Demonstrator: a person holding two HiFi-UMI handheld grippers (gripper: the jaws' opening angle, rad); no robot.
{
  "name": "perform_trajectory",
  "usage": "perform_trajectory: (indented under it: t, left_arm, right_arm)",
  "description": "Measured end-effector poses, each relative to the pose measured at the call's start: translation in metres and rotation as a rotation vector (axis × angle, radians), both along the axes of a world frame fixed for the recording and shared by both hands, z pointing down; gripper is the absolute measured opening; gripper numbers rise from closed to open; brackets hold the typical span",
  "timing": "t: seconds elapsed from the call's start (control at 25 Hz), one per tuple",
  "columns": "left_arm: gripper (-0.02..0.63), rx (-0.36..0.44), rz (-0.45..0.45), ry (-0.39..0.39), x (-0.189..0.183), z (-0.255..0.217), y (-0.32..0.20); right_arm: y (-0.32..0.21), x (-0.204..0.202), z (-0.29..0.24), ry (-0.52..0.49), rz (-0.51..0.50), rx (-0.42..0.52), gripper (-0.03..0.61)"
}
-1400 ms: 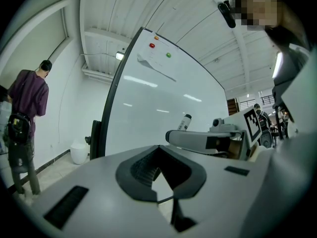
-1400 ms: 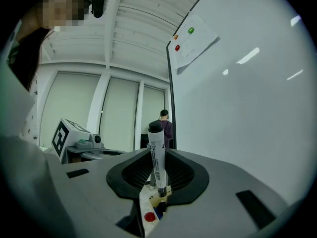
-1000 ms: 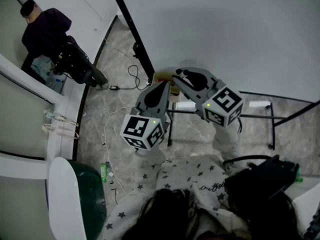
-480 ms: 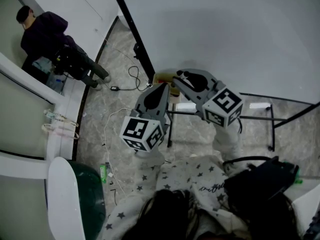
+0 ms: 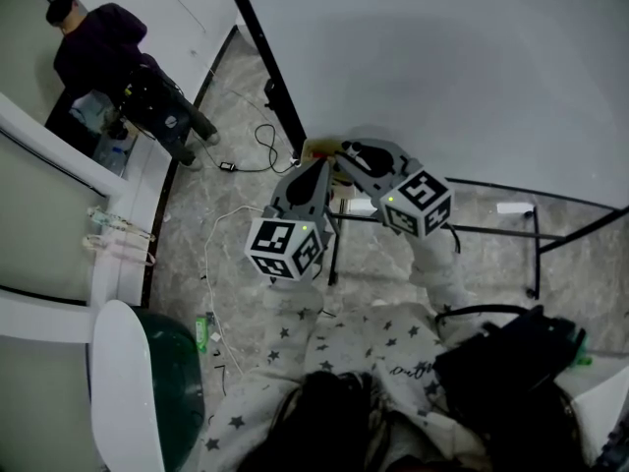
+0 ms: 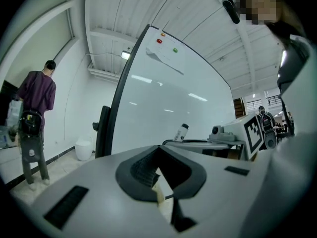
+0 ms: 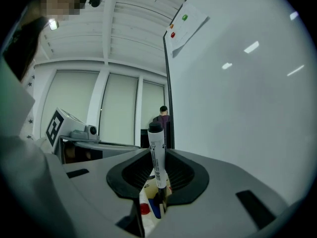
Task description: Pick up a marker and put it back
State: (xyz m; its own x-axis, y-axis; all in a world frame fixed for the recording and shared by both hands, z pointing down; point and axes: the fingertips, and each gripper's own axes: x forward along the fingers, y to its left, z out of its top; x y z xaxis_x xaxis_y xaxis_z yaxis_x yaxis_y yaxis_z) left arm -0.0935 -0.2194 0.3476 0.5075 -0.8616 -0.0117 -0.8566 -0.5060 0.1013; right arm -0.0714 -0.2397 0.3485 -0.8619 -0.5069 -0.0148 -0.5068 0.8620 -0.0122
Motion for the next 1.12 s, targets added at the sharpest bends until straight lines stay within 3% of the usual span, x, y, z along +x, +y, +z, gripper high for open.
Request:
perform_trajectory:
  t: [0.48, 1.12]
  left_arm:
    - [0.002, -0.062, -0.015, -0.012, -0.003, 0.037, -0.002]
    - [0.002, -0.088, -0.012, -0.017, -0.003, 0.072, -0.004]
  right_arm:
    - [-0.008, -0.006, 0.050, 0.019, 0.012, -0.032, 0.084]
    - [-0.006, -0.009, 0.089, 0.016, 0.005, -0.062, 0.084]
